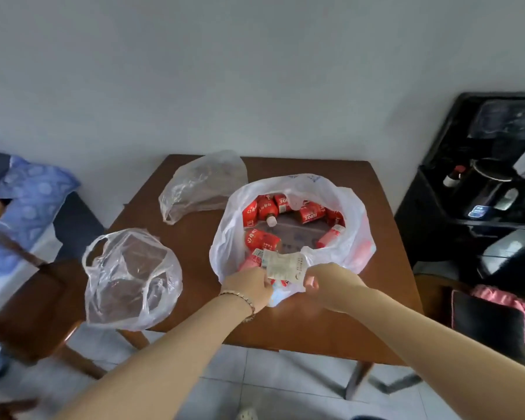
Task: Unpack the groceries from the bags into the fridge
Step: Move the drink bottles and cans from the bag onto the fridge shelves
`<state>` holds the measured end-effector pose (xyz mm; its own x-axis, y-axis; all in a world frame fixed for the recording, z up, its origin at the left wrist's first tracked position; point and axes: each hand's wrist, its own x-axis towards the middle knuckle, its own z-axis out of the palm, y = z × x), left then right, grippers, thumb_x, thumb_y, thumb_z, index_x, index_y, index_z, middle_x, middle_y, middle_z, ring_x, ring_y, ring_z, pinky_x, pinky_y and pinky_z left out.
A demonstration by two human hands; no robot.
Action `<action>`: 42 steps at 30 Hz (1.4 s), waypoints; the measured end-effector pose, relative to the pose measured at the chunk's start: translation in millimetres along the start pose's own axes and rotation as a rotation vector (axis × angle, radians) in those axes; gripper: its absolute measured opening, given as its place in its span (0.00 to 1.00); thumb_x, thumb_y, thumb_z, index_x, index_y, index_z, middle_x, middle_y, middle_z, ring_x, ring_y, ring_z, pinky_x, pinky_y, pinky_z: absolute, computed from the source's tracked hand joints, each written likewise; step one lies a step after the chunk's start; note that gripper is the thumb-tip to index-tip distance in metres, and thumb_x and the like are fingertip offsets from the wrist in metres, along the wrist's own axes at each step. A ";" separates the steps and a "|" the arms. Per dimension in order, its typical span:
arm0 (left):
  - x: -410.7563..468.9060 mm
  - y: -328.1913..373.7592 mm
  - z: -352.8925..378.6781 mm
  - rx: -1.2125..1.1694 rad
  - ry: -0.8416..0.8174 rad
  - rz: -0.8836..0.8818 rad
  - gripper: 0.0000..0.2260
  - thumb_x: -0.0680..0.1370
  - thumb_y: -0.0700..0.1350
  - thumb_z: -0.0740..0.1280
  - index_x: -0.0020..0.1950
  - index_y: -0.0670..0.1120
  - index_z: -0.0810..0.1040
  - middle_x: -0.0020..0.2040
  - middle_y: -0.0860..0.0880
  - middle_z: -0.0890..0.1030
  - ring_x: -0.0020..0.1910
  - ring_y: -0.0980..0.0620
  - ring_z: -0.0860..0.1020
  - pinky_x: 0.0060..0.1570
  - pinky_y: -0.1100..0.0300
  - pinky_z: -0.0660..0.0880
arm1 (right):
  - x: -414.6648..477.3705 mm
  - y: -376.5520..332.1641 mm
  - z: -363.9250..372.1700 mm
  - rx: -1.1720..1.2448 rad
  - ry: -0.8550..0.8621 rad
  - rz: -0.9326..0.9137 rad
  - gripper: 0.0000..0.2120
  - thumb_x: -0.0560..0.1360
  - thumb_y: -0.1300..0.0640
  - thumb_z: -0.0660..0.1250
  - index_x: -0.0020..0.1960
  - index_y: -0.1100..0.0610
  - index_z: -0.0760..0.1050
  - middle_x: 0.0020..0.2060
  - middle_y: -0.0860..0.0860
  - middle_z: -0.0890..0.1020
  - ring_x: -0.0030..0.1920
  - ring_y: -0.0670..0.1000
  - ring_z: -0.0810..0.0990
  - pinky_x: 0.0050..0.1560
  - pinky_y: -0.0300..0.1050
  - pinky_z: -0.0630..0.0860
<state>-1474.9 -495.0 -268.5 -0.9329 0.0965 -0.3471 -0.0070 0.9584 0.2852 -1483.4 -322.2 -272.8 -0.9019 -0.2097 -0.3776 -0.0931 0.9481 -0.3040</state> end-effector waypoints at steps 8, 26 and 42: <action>130.4 -53.5 -11.5 0.103 -0.122 0.135 0.11 0.80 0.46 0.54 0.52 0.46 0.75 0.48 0.47 0.80 0.51 0.47 0.78 0.48 0.57 0.73 | 134.7 -30.8 14.2 0.124 -0.068 0.090 0.12 0.77 0.58 0.58 0.56 0.55 0.77 0.53 0.51 0.81 0.51 0.53 0.79 0.53 0.45 0.77; 253.8 -102.8 -6.5 -0.226 -0.018 0.226 0.19 0.79 0.47 0.61 0.70 0.51 0.65 0.64 0.54 0.72 0.64 0.58 0.70 0.61 0.70 0.64 | 301.5 -40.7 54.1 0.283 -0.094 0.410 0.36 0.62 0.40 0.69 0.66 0.50 0.62 0.55 0.50 0.78 0.54 0.54 0.79 0.50 0.46 0.75; 272.6 -76.3 -14.6 0.052 0.172 0.253 0.11 0.81 0.52 0.55 0.54 0.48 0.71 0.53 0.51 0.72 0.50 0.53 0.76 0.47 0.66 0.70 | 303.5 -16.7 43.0 0.374 0.000 0.212 0.43 0.71 0.61 0.68 0.77 0.51 0.44 0.73 0.54 0.52 0.73 0.56 0.50 0.74 0.51 0.55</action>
<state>-1734.0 -545.7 -371.8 -0.9500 0.2911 -0.1130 0.2476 0.9228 0.2952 -1737.4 -411.9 -419.9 -0.8845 -0.0194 -0.4662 0.2536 0.8186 -0.5154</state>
